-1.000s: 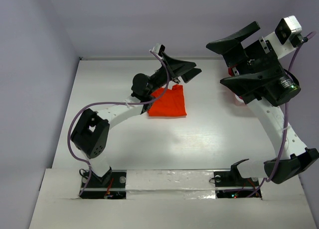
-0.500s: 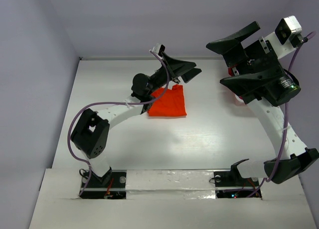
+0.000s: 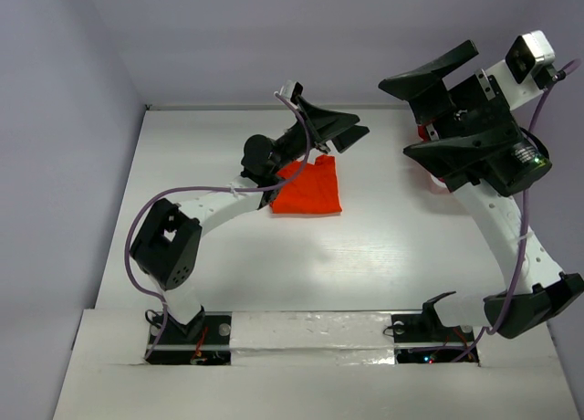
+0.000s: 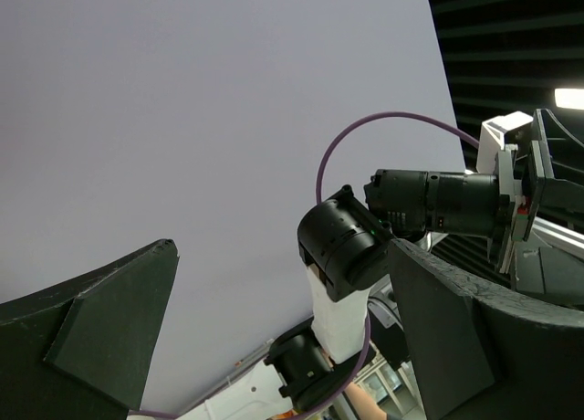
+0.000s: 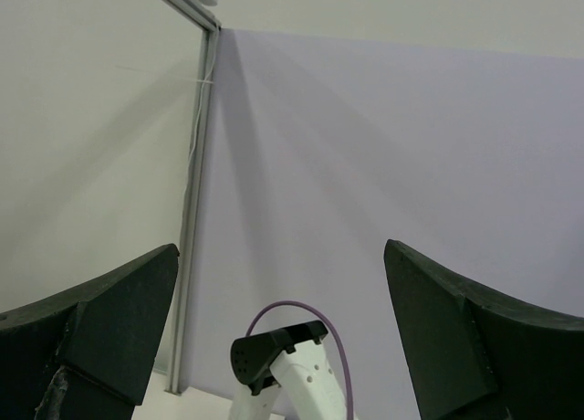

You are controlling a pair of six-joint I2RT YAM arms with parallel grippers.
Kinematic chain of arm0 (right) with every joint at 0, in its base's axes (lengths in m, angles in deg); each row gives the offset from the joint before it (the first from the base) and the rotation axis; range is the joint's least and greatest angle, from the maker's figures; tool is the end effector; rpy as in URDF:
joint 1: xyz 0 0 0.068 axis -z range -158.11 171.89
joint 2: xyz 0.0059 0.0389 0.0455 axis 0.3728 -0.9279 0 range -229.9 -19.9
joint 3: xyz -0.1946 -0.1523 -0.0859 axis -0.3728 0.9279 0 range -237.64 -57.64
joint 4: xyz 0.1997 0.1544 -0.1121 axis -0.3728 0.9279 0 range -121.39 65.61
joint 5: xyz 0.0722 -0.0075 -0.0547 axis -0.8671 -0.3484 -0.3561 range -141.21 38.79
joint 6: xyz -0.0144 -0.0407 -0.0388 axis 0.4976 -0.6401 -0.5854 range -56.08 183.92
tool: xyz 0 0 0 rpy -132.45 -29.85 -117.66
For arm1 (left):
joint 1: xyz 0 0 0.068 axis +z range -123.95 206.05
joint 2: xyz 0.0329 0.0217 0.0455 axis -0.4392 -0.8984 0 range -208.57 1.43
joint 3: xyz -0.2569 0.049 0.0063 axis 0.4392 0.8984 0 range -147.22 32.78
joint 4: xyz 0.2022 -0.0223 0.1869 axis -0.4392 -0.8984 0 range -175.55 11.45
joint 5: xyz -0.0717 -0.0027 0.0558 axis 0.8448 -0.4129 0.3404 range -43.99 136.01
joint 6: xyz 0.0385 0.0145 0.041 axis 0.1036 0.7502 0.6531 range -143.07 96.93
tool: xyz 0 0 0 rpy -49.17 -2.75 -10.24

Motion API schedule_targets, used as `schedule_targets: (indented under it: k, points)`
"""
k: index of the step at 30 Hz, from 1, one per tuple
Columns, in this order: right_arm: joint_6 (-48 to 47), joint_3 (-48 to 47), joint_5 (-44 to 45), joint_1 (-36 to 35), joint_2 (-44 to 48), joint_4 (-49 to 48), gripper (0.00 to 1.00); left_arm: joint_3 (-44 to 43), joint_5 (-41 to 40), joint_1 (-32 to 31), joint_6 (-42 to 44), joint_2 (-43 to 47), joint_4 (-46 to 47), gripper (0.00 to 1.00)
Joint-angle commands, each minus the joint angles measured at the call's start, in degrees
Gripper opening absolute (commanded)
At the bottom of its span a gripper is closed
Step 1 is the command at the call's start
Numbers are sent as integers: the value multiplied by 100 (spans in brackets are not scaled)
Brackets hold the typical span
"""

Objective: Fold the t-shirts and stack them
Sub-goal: Smooth out wrinkles on the folded tshirt

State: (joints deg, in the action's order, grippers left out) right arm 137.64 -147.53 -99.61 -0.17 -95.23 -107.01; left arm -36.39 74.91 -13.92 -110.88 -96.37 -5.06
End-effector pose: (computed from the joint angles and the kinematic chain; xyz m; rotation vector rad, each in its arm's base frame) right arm 0.1671 0.1014 0.5829 -0.8525 0.4091 1.5598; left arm 0.2861 -0.2661 0.3692 0.1586 1.1457 -2.2348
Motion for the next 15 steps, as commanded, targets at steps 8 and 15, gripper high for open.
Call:
schedule_targets:
  k: [8,15]
  points:
    - [-120,33,138,44,194,-226,100,-308,89,33,-43,42,2160,99]
    - [-129,41,129,44,212,-217,100,-317,89,33,-43,33,2187,99]
